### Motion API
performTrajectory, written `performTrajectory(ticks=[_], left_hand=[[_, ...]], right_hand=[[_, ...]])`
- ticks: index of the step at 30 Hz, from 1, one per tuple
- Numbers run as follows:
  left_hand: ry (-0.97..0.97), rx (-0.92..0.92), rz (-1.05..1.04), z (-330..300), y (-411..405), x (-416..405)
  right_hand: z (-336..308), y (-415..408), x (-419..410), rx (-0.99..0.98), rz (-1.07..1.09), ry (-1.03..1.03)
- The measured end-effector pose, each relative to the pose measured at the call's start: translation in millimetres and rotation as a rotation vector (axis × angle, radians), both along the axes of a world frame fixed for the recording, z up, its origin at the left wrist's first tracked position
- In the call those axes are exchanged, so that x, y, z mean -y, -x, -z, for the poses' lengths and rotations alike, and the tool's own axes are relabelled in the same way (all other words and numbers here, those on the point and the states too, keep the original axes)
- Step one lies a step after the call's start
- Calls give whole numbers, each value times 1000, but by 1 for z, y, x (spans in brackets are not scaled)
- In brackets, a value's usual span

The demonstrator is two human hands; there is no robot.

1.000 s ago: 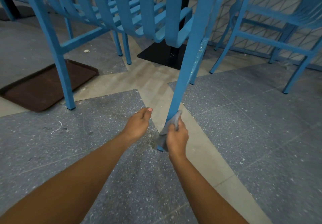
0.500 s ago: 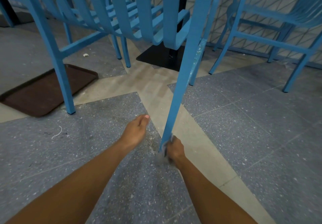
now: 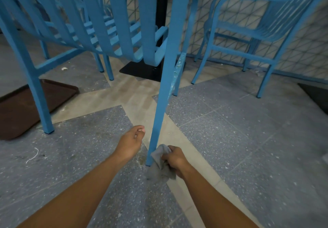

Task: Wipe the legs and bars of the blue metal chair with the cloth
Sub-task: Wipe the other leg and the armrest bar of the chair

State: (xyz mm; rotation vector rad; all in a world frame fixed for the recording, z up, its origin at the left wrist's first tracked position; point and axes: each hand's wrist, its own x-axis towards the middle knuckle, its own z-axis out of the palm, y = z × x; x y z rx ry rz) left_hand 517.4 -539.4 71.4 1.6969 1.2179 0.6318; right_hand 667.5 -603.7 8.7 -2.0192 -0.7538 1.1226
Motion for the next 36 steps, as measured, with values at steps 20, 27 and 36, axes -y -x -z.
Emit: performTrajectory(ticks=[20,27,36], left_hand=[[-65,25,18,-115,-44,25],[-24,115,-260,-120,-62,31],[-135,215,-497,-106,-90,12]], right_hand=[[-191,-61,21,246,236,-339],[-226,-99,-16,424,127,-464],[-189,-123,-91,490,-223,-638]])
